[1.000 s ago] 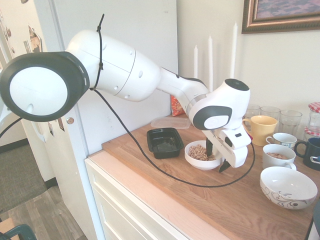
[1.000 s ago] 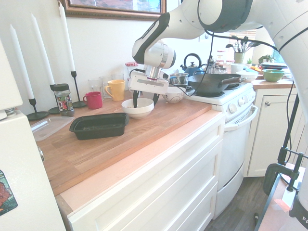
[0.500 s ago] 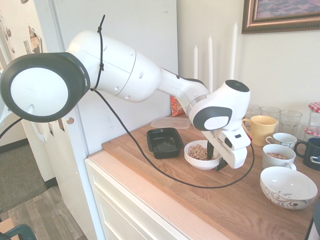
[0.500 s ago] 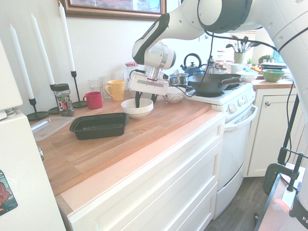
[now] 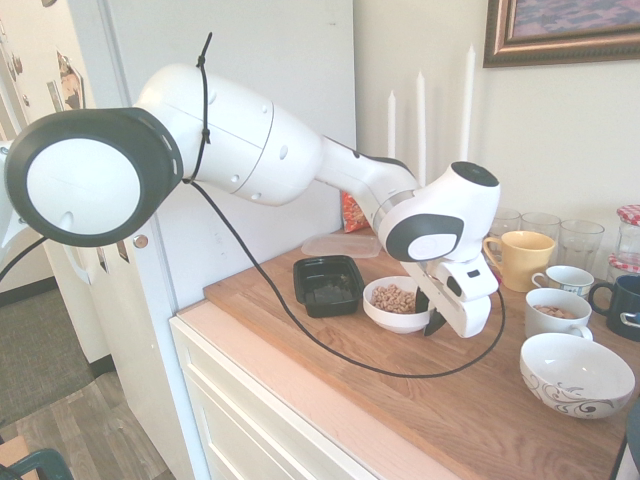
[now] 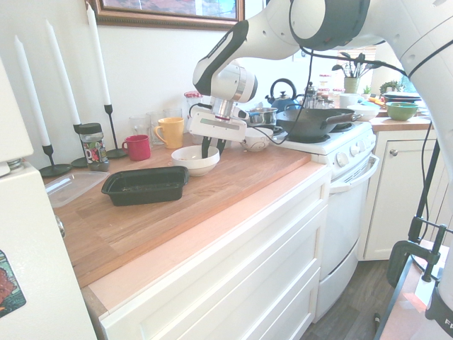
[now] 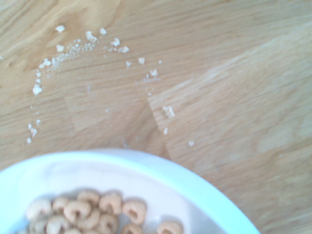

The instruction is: Put the cereal into the box

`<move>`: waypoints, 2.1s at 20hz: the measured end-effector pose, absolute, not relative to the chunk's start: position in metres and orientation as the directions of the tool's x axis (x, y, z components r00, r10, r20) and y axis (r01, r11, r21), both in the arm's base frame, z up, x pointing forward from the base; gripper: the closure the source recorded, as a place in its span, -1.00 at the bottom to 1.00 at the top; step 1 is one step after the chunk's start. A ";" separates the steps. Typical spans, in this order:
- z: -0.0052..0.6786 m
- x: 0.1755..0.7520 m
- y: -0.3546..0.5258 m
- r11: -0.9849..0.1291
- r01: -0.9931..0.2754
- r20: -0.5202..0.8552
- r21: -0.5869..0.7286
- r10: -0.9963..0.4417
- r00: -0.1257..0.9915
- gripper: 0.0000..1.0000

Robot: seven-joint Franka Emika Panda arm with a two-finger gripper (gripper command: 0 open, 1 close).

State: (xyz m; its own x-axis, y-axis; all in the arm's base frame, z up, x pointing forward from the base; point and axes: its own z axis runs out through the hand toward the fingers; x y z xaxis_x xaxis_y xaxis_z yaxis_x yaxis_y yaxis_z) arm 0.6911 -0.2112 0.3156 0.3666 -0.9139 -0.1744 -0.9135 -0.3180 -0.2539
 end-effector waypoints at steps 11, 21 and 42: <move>0.323 0.703 -0.212 -0.325 -0.908 -0.184 -0.264 -0.907 0.378 1.00; 0.341 0.711 -0.217 -0.367 -0.895 -0.131 -0.255 -0.904 0.407 1.00; 0.474 0.710 -0.135 -0.550 -0.814 0.086 -0.188 -0.835 0.544 1.00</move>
State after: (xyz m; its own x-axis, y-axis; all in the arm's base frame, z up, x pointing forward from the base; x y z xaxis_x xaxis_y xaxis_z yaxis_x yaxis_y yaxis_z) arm 0.7102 -0.1349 0.4740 0.5437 -0.8349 0.0860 -0.8141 -0.5495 -0.1879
